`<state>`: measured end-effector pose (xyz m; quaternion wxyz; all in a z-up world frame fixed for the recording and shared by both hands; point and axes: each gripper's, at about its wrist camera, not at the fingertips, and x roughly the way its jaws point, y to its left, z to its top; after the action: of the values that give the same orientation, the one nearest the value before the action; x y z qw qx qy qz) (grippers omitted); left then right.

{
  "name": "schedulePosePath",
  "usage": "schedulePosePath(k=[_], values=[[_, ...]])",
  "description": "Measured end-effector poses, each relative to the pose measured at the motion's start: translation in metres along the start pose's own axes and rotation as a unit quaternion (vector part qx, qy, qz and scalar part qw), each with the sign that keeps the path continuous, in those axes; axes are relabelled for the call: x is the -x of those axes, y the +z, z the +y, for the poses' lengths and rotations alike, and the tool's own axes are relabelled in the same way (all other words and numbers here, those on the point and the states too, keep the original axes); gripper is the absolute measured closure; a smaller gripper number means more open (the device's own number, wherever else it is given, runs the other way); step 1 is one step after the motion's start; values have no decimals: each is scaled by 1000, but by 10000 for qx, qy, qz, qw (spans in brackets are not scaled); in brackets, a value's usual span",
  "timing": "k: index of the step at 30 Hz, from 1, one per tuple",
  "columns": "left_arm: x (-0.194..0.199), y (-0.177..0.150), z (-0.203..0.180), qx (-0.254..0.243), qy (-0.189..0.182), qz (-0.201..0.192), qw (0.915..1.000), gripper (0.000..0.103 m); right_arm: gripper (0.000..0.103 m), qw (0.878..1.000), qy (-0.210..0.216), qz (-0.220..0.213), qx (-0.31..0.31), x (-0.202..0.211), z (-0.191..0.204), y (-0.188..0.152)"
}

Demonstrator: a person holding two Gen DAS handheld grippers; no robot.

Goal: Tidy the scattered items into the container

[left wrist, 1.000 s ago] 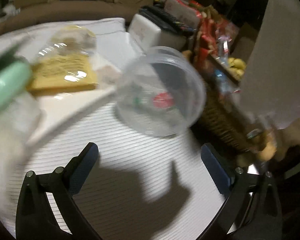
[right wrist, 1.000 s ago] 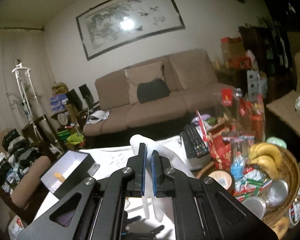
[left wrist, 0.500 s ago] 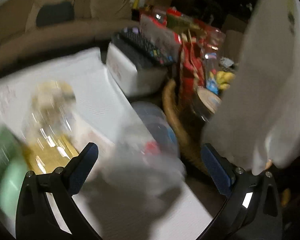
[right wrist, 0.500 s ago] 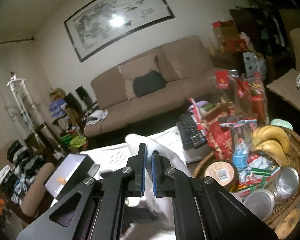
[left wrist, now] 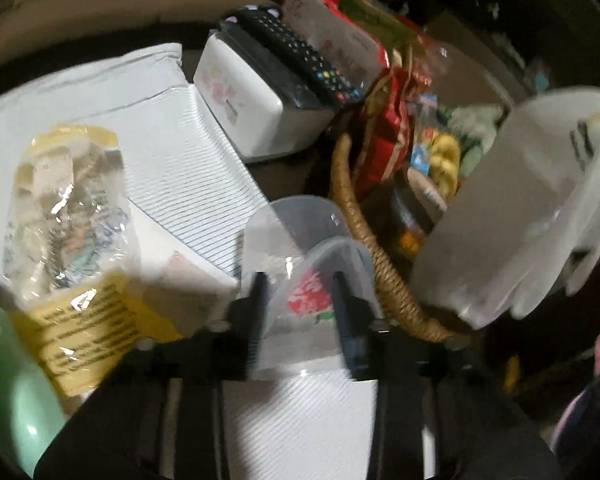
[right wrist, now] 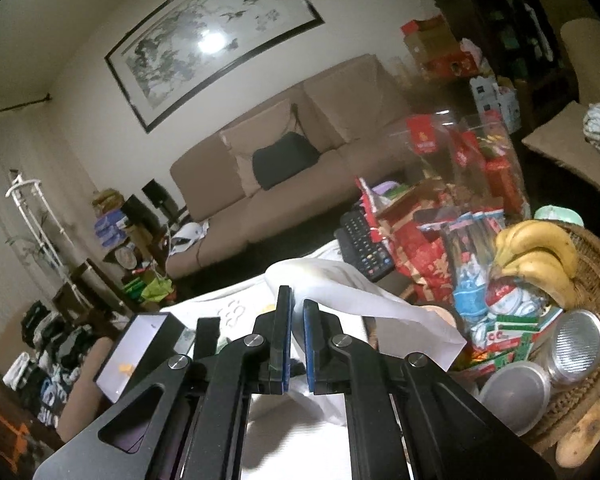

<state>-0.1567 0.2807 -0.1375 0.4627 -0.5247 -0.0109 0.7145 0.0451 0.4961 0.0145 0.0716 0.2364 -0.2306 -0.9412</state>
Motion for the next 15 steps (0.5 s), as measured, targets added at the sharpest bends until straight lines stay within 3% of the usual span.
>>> schedulePosePath(k=[6, 11, 15], values=[[10, 2, -16, 69, 233, 19, 9997, 95, 98, 9999, 46, 129, 80, -9, 8, -4], [85, 5, -36, 130, 231, -868, 9959, 97, 98, 9999, 57, 139, 64, -12, 9, -5], [154, 0, -64, -186, 913, -1470, 9847, 97, 98, 9998, 83, 143, 83, -13, 12, -5]])
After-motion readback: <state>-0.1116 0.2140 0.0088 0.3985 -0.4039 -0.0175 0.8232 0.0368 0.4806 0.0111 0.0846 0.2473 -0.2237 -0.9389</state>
